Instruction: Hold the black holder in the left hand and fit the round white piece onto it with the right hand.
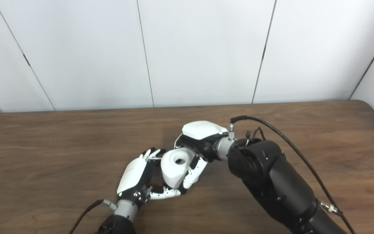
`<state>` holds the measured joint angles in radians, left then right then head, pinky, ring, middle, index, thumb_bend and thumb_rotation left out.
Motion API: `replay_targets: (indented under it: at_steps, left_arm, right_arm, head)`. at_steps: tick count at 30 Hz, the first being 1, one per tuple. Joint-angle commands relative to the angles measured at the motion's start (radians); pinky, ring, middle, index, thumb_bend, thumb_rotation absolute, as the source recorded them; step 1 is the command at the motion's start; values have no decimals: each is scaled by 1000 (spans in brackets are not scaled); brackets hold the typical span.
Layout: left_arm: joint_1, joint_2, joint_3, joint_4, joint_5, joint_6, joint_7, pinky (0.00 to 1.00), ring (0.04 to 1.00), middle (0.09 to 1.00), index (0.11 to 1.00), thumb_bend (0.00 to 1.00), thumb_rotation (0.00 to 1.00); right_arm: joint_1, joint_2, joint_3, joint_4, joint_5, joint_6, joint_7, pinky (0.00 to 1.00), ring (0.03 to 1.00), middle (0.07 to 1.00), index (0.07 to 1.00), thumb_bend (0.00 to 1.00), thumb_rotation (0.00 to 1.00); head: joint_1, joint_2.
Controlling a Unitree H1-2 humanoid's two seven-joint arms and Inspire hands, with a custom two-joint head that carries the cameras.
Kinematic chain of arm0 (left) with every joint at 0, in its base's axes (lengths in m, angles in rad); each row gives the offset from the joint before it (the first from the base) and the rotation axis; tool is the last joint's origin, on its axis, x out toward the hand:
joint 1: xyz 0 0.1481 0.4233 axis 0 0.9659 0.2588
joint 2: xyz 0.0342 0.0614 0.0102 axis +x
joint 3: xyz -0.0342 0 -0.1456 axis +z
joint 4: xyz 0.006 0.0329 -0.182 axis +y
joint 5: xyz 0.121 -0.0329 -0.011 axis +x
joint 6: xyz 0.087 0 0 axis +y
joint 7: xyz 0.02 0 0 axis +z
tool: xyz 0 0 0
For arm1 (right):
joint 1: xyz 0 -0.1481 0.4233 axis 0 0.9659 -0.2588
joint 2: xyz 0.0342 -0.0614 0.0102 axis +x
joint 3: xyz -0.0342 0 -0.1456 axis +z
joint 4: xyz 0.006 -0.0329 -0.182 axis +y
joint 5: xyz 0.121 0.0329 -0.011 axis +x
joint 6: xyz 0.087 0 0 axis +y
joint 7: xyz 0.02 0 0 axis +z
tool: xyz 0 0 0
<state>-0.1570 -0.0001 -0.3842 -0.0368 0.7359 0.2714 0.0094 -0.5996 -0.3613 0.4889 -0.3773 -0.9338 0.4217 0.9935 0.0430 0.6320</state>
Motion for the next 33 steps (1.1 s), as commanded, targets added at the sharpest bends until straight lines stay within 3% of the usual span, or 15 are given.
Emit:
replay_targets:
  at_steps: [1, 15, 23, 33]
  left_arm:
    - [-18, -20, -15, 22, 1, 22, -16, 1000, 1000, 912, 479, 522, 47]
    - [-15, -7, -3, 13, -21, 30, -31, 1000, 1000, 922, 479, 522, 47]
    - [-9, 5, 7, 6, -30, 27, -41, 1000, 1000, 916, 479, 523, 46]
    - [8, 23, 19, -7, -46, 10, -46, 1000, 1000, 916, 479, 522, 46]
  right_arm:
    - [-41, 2, 16, -34, -14, -30, 22, 952, 905, 817, 701, 957, 419]
    - [-50, -9, 20, -53, -81, -76, 69, 928, 915, 873, 672, 995, 439]
    - [-31, -11, -28, -78, -68, -63, 66, 992, 971, 965, 955, 1000, 473]
    - [26, 4, -88, -98, -47, -81, 3, 983, 1000, 1000, 1000, 1000, 493]
  head:
    - [0, -1]
    - [-21, -9]
    - [-33, -15]
    - [-44, -23]
